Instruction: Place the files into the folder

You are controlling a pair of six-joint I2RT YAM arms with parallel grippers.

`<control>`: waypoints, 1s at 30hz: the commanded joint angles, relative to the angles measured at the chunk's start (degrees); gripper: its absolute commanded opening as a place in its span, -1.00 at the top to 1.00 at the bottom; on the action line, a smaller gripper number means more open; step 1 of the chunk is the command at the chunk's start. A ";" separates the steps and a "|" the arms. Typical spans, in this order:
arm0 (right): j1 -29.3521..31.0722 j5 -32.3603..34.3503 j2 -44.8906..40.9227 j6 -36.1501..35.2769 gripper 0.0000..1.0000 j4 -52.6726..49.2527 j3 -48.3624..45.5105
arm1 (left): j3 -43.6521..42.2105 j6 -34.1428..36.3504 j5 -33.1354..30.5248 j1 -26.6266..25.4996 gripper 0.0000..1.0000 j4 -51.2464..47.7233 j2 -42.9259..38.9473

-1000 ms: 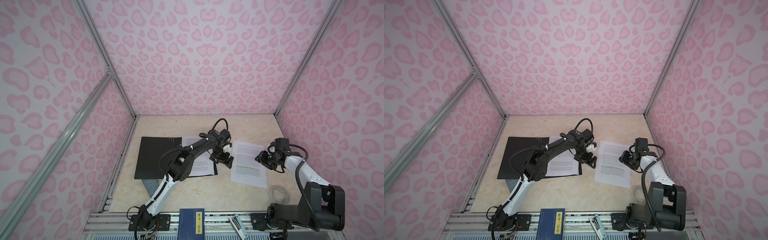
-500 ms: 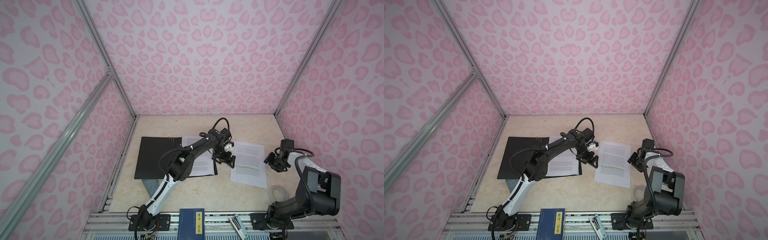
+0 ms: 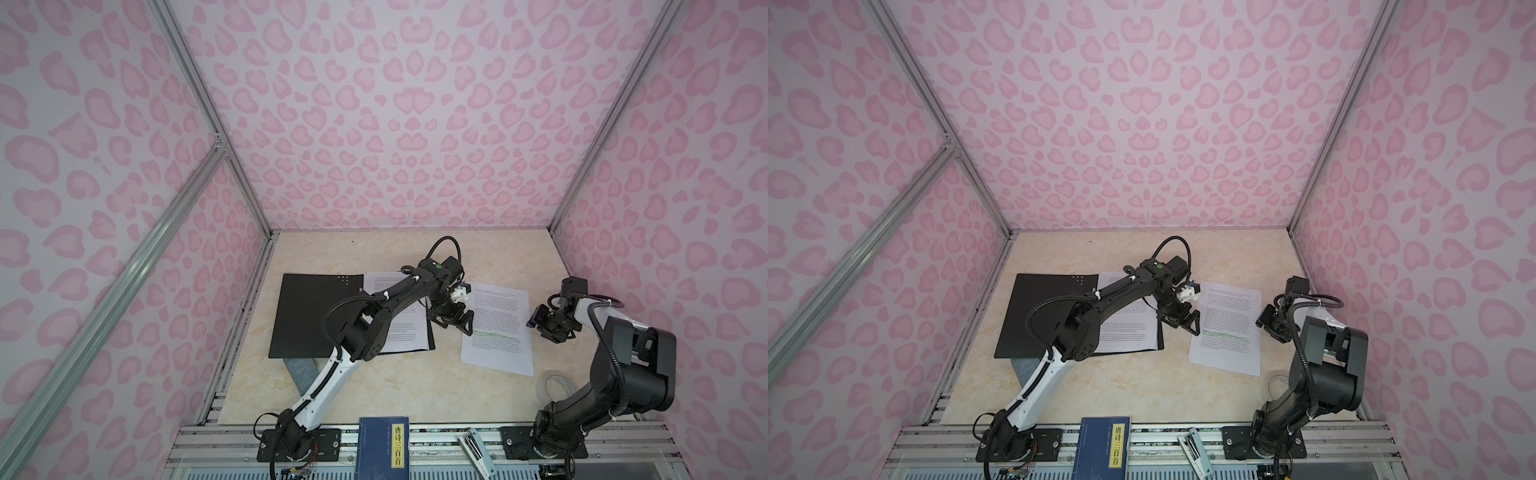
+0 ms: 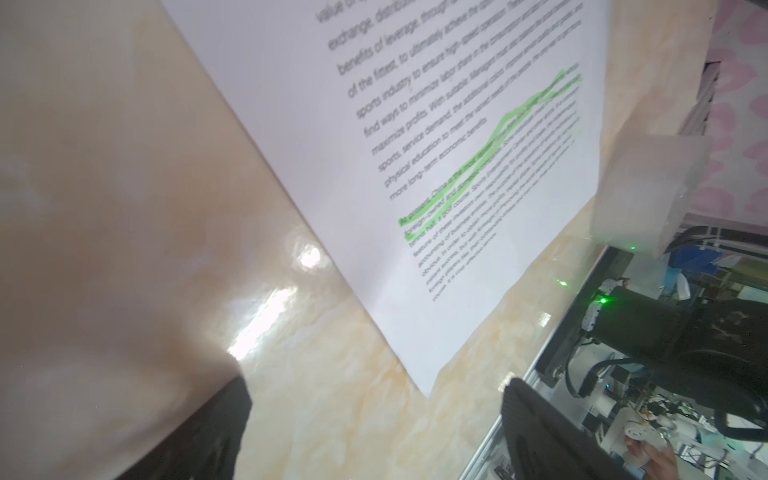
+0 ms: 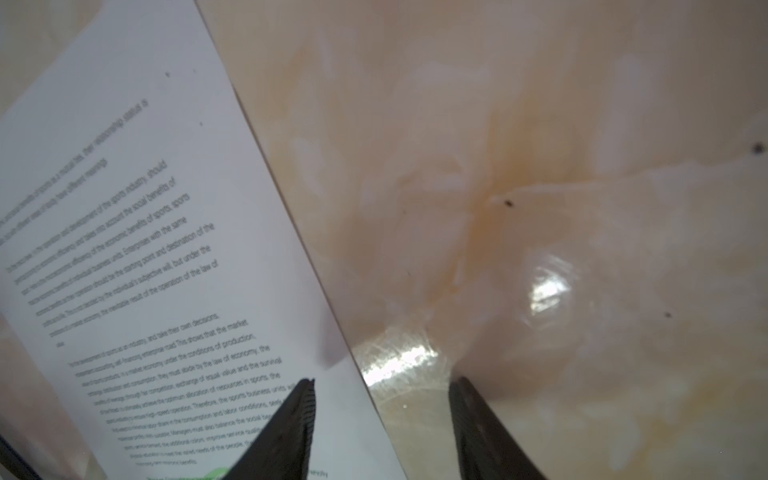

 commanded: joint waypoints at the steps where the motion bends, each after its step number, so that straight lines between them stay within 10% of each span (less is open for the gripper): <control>1: 0.26 -3.52 3.54 -1.00 -0.10 -3.98 -0.55 | 1.39 -1.38 -0.31 -0.08 -0.95 0.43 2.70; 30: 4.30 -15.87 -1.50 -1.70 0.19 -7.08 -2.60 | 2.44 -0.95 1.09 2.58 -0.95 -1.14 5.02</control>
